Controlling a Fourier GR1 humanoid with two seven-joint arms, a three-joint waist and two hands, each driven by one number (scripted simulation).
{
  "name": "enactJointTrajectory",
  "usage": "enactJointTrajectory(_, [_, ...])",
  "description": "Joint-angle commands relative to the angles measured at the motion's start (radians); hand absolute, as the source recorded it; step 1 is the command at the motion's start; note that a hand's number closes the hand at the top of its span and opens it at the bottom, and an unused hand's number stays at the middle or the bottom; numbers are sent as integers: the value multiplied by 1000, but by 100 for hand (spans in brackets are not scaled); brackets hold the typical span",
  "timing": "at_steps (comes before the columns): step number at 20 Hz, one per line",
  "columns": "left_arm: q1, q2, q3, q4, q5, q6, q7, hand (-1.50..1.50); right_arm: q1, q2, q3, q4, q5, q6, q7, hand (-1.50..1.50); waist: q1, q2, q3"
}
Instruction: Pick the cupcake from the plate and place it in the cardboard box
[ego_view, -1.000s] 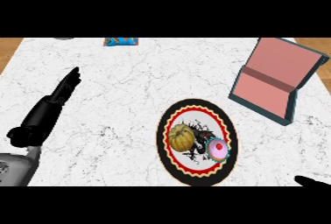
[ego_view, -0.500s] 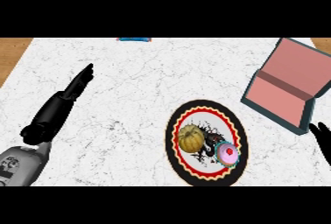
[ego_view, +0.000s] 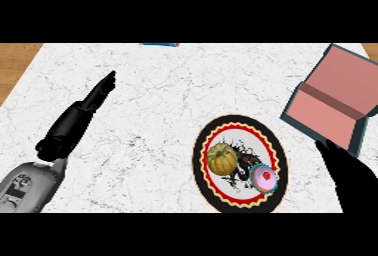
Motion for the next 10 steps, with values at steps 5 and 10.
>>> enactJointTrajectory(5, [5,1,11,18,5,-21,-10,0,-171,194,98,129,3,127,306,-150,-2,-3,1])
enactJointTrajectory(10, [7,16,34,13,10,-27,-5,0,-217,254,116,225,63,177,307,-150,-19,-10,1])
